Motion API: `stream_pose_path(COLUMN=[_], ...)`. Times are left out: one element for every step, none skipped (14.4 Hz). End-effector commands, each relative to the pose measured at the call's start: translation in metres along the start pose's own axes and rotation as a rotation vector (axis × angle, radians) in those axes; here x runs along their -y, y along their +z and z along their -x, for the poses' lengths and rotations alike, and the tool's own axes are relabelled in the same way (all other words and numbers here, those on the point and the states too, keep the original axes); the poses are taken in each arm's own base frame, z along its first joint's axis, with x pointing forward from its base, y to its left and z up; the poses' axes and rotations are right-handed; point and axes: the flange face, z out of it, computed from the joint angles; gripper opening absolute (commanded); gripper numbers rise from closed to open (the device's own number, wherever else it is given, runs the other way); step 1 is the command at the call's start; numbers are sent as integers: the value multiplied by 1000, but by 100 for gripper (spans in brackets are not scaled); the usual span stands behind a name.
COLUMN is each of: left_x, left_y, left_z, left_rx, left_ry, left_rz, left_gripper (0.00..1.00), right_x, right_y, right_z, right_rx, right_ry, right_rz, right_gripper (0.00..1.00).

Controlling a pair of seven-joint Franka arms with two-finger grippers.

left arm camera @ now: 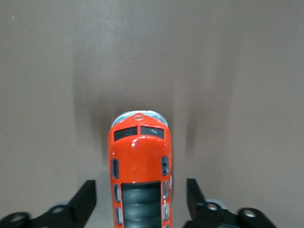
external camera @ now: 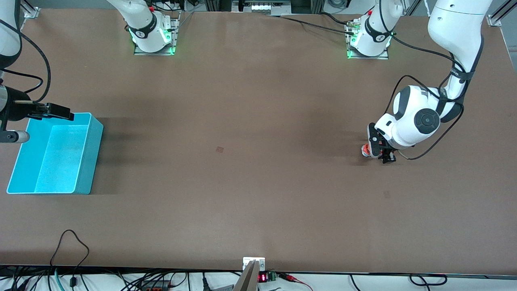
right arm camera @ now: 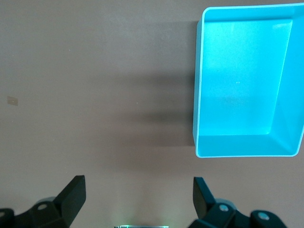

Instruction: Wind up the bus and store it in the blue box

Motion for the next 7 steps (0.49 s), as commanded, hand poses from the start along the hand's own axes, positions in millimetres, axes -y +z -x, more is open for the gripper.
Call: stream_pose_path(left_x=[-4, -4, -4, -4, -4, -5, -6], left_y=[-3, -3, -3, -3, -3, 0, 5], left_z=[-2, -2, -2, -2, -2, -1, -1], left_rx=[4, 4, 4, 4, 4, 7, 8], left_ry=[34, 34, 34, 34, 33, 34, 31], left_rz=[-15, -14, -14, -14, -12, 0, 12], left_gripper=[47, 38, 31, 25, 25, 24, 23], right_x=[1, 1, 1, 1, 1, 1, 1], right_y=[-2, -2, -3, -2, -3, -2, -3], right_z=[3, 3, 3, 3, 3, 3, 3], right_rx=[6, 6, 4, 6, 4, 6, 4], right_ry=[-2, -2, -2, -2, -2, -2, -2], right_rz=[5, 5, 5, 5, 7, 5, 5], right_gripper=[100, 100, 100, 100, 100, 100, 100])
